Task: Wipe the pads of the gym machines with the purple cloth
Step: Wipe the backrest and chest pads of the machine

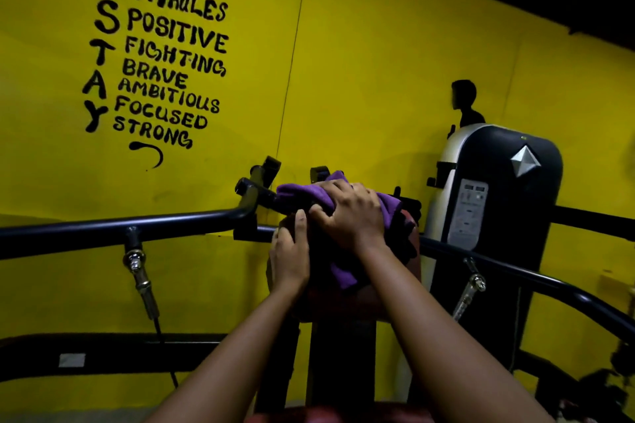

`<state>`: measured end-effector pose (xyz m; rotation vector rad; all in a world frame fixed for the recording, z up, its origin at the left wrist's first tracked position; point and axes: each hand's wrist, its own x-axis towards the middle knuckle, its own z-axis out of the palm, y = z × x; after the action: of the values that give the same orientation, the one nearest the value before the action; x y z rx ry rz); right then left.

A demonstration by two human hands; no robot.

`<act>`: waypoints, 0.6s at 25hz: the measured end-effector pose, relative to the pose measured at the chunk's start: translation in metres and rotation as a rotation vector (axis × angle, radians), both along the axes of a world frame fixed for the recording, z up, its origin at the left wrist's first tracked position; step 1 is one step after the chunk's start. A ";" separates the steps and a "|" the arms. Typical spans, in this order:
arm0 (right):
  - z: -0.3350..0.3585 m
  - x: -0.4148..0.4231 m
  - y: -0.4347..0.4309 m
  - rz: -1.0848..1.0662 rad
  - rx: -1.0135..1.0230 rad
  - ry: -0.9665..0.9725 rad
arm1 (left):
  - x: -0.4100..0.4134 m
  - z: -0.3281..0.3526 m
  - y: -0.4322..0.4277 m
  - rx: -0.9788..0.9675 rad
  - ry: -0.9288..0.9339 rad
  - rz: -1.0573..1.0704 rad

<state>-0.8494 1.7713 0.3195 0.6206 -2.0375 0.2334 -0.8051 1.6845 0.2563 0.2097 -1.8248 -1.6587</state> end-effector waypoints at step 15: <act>-0.027 -0.032 0.107 0.255 -0.663 -0.308 | -0.014 -0.013 0.012 -0.195 0.063 0.201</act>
<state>-0.8819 1.8786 0.2922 0.4324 -1.9897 1.1601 -0.8189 1.6961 0.2434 0.2445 -1.8392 -1.3280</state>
